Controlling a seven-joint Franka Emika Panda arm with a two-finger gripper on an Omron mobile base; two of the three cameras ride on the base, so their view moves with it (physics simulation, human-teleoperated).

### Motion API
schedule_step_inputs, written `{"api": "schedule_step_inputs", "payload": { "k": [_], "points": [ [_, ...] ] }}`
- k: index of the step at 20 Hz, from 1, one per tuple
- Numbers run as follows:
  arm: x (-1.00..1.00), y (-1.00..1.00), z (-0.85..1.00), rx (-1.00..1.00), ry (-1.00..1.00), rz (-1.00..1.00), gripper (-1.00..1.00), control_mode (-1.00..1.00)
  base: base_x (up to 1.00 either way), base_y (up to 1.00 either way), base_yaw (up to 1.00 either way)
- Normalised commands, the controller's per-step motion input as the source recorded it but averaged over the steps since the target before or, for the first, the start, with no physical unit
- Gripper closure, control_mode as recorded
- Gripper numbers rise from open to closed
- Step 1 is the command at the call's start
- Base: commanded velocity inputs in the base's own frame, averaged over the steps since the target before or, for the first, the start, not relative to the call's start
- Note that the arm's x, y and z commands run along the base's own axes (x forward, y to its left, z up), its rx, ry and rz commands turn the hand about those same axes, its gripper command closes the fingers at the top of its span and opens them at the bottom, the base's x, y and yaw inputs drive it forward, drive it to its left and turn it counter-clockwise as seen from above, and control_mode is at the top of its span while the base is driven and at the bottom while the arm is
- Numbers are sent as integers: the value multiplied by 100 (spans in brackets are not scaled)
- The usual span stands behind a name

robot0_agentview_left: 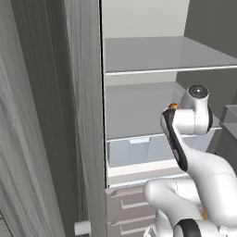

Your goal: Pick mushroom from the fridge and place it on the plate on the counter.

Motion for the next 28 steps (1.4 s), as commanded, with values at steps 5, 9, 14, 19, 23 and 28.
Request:
{"api": "schedule_step_inputs", "payload": {
  "k": [5,9,14,19,23,28],
  "points": [
    [-49,17,35,-1,9,0,100,-100,0,0,0],
    [-50,40,19,2,1,0,100,-100,0,0,0],
    [-70,47,3,8,0,0,100,-100,0,0,0],
    [-83,29,16,1,0,0,100,-100,0,0,0],
    [-37,4,0,0,0,0,100,-100,0,0,0],
    [0,0,0,0,1,0,100,-100,0,0,0]
  ]
}}
